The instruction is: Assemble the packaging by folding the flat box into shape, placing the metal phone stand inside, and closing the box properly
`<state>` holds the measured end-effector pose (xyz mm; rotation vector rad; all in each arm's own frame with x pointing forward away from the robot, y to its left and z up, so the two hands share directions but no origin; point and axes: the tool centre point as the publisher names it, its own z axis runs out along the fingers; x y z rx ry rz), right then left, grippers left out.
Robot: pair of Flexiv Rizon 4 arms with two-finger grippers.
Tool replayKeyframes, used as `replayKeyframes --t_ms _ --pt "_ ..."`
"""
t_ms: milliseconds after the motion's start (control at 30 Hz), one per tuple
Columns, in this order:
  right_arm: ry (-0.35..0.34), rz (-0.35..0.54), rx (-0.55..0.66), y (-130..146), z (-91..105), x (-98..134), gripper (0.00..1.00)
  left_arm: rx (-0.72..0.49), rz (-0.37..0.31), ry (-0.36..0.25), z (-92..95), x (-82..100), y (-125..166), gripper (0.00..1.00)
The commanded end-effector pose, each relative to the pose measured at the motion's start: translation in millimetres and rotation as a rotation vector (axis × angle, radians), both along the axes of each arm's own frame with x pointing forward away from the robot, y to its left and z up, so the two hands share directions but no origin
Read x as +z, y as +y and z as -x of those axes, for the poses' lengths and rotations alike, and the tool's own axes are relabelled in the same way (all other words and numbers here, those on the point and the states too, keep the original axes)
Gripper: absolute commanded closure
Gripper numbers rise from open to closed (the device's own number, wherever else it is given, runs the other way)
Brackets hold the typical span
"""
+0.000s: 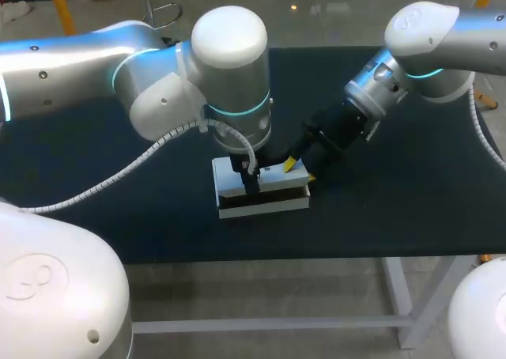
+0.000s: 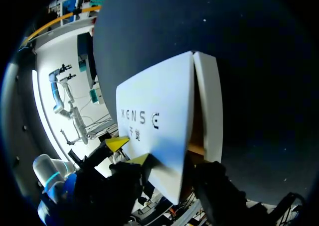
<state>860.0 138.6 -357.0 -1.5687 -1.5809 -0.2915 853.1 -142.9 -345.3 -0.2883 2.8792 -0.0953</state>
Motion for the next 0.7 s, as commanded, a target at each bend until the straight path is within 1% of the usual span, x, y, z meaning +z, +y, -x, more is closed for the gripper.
replayKeyframes --t_ms 33,133,233,267,367,433,467,567,700 --pt "0.005 -0.003 0.005 0.1 -0.8 0.5 0.51 -0.004 -0.018 -0.023 0.2 -3.4 -5.2 0.56" --pt "0.005 -0.003 0.005 0.1 -0.8 0.5 0.50 -0.011 -0.017 -0.030 0.3 -3.6 -4.3 0.56" --pt "0.003 0.000 0.005 -0.2 -0.2 0.9 0.47 -0.015 -0.019 -0.038 0.5 -3.9 -3.8 0.57" --pt "0.001 0.003 0.007 -0.4 0.5 1.4 0.44 -0.016 -0.020 -0.041 0.7 -4.1 -3.6 0.58" --pt "-0.003 0.012 0.010 -0.8 2.4 3.0 0.39 -0.019 -0.023 -0.046 1.4 -4.5 -3.4 0.58" --pt "-0.006 0.019 0.013 -1.3 4.0 4.3 0.30 -0.022 -0.024 -0.048 1.8 -4.8 -3.0 0.58" --pt "-0.008 0.023 0.014 -2.1 4.7 5.2 0.29 -0.022 -0.023 -0.048 1.9 -4.8 -2.6 0.58" --pt "-0.018 0.030 0.008 -6.2 6.9 8.4 0.28 -0.023 -0.023 -0.050 2.6 -5.2 -1.5 0.58" --pt "-0.034 0.034 -0.007 -11.9 9.6 13.2 0.30 -0.027 -0.025 -0.052 3.8 -6.0 -0.1 0.57"
